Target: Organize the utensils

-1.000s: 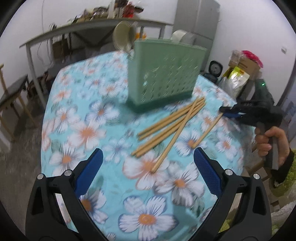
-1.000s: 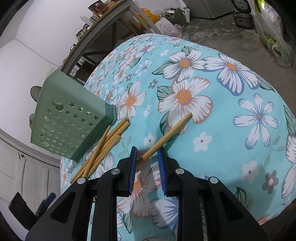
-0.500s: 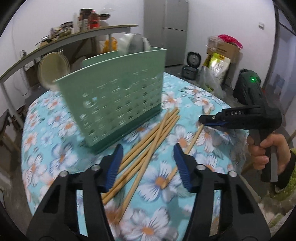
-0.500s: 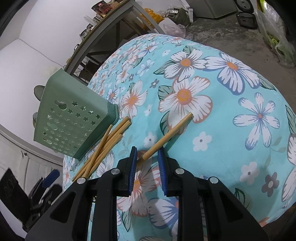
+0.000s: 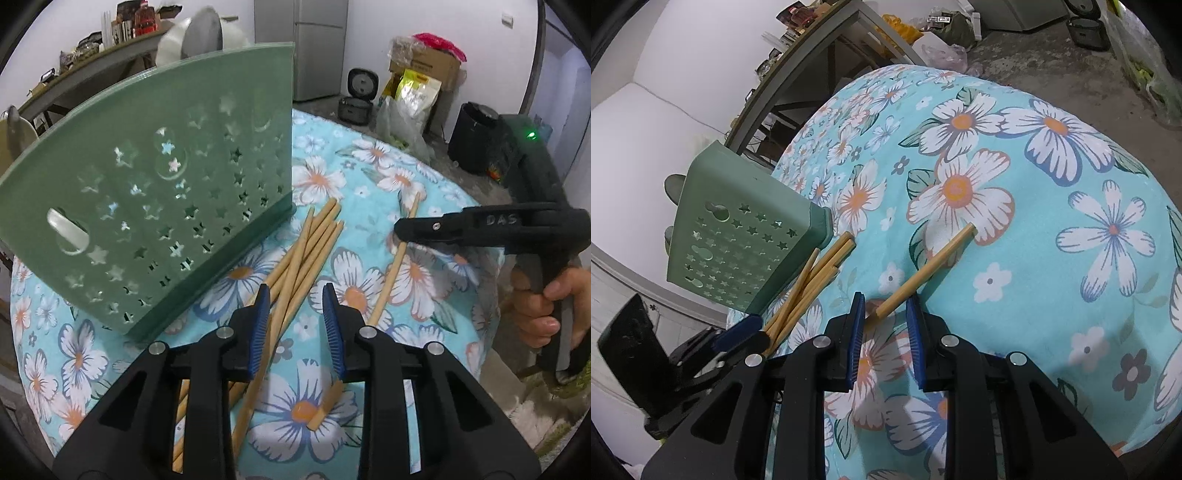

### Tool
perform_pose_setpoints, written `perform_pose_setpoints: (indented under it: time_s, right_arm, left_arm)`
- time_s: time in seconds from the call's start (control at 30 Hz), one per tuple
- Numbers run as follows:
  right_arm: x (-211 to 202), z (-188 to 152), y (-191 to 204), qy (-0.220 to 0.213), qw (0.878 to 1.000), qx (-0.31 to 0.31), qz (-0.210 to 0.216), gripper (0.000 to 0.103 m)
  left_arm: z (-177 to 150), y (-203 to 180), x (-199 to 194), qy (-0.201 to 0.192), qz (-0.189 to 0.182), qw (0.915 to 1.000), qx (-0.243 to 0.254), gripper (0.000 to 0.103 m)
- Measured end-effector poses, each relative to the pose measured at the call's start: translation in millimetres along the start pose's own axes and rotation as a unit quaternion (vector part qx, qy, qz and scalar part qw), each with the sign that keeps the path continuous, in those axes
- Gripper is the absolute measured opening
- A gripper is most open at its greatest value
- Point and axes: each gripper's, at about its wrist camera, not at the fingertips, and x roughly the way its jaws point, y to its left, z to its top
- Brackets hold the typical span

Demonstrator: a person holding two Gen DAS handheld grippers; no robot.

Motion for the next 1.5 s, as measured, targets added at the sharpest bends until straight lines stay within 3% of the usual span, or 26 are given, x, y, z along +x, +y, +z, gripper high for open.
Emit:
perform_pose_setpoints:
  time_s: [0.3, 0.53, 0.8, 1.27, 1.4, 1.5]
  right_arm:
    - [0, 6, -22, 0.011, 0.998, 0.030, 0.045, 0.019]
    - [-2, 10, -30, 0.026, 0.997, 0.038, 0.067, 0.017]
    - [-7, 5, -31, 0.058, 0.994, 0.038, 0.084, 0.017]
    - [-16, -8, -31, 0.076, 0.993, 0.041, 0.074, 0.018]
    - [-14, -5, -27, 0.074, 0.994, 0.047, 0.066, 0.019]
    - [-14, -5, -27, 0.075, 0.993, 0.058, 0.066, 0.021]
  left_arm:
    - [-2, 3, 14, 0.021, 0.006, 0.9997, -0.010, 0.010]
    - [-2, 5, 6, 0.013, 0.004, 0.9997, -0.018, 0.006]
    - [-7, 0, -18, 0.001, -0.017, 0.9994, -0.029, 0.005]
    - [-60, 3, -36, 0.050, -0.011, 0.9980, -0.038, 0.005]
    - [-62, 7, -41, 0.045, -0.011, 0.9980, -0.043, 0.006]
    - [-59, 9, -43, 0.041, -0.016, 0.9980, -0.045, 0.012]
